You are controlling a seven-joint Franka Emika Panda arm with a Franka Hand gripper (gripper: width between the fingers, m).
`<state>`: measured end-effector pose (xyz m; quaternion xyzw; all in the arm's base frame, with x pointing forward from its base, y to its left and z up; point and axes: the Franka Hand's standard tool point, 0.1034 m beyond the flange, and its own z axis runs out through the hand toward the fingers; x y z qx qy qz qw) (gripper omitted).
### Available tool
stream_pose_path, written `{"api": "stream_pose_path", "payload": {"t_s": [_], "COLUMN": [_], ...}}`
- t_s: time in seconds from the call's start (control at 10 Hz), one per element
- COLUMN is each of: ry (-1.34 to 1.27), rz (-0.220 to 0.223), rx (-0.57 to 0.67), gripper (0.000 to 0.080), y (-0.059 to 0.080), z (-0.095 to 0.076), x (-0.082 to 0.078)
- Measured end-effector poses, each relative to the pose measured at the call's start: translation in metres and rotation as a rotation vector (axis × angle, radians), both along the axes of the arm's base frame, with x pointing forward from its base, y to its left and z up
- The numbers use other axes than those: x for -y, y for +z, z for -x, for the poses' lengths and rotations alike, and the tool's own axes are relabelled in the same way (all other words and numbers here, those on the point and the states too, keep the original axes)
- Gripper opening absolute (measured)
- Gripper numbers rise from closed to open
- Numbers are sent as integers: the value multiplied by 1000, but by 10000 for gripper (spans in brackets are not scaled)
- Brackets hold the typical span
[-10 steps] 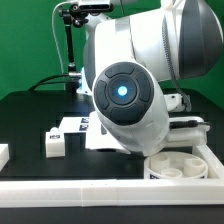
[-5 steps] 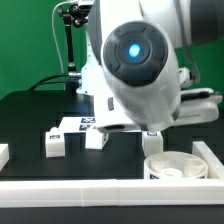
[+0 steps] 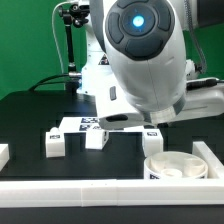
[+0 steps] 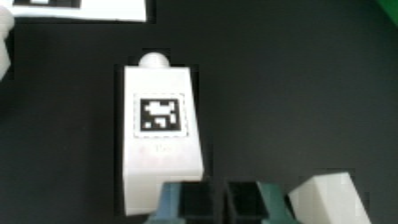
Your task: Assemble stool
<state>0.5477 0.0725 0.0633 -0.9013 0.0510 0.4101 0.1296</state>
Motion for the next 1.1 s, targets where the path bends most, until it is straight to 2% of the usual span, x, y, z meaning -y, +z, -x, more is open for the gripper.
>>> {"api": "stream_pose_path", "payload": {"t_s": [0.2,0.4,0.6,0.7,0.8,0.9,1.0,1.1], "ry": [-24,-31,-56,-66,-86,-84,-68,-32], "rz": [14,27,49,60,82,83,88,97], "rx": [113,227,362,402,495,489,496,498], "gripper": [2,1,1,1,1,1,125,125], "y": [2,28,47,50,47,47,42,32], "z": [-16,-30,-49,-50,-58,-52,-52,-47], "x": [4,3,5,6,7,7,8,7]}}
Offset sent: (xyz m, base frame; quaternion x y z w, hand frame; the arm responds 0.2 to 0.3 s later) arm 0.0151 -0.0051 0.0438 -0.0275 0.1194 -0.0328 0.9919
